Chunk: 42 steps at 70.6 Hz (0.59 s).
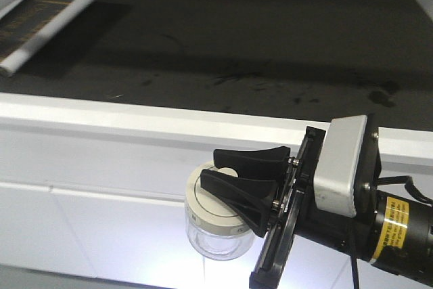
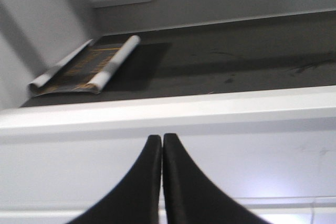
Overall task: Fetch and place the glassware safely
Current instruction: 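Drive the base away from the hood holding the jar in the right gripper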
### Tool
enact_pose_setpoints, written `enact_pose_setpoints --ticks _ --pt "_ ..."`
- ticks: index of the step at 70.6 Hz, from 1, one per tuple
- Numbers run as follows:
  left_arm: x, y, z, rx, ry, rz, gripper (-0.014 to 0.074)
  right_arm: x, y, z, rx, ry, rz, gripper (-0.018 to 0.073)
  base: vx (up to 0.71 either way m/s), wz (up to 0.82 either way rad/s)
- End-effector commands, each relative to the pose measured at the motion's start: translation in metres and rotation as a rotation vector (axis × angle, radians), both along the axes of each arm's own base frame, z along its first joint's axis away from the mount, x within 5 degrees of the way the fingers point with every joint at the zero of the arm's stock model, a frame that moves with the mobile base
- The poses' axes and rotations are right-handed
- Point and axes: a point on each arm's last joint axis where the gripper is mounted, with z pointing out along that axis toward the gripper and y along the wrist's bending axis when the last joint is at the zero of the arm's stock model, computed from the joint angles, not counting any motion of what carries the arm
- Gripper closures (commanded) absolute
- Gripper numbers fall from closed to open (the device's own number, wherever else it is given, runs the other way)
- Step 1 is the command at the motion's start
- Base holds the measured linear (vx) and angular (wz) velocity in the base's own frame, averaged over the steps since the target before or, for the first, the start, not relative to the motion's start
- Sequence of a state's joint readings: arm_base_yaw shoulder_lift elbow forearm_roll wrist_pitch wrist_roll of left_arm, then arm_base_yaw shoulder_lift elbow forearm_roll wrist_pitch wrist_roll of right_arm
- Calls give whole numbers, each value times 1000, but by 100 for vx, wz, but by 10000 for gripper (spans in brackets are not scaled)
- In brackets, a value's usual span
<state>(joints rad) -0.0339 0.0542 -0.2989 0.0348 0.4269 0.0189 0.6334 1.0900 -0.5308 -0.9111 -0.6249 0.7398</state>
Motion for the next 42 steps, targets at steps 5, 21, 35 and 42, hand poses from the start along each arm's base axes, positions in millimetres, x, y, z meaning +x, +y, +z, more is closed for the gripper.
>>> enact_pose_setpoints --ticks 5,21,35,42 --pt "0 0 14 -9 -81 -4 603 -3 1 19 105 -42 36 560 -10 54" --pt "0 0 14 -9 -81 -4 603 -3 1 19 105 -42 36 560 -12 58" --pt "0 0 14 -9 -81 -4 603 -3 1 19 105 -42 36 560 -14 55" --pt "0 0 14 -9 -81 -4 603 -3 1 19 105 -42 35 560 -14 56"
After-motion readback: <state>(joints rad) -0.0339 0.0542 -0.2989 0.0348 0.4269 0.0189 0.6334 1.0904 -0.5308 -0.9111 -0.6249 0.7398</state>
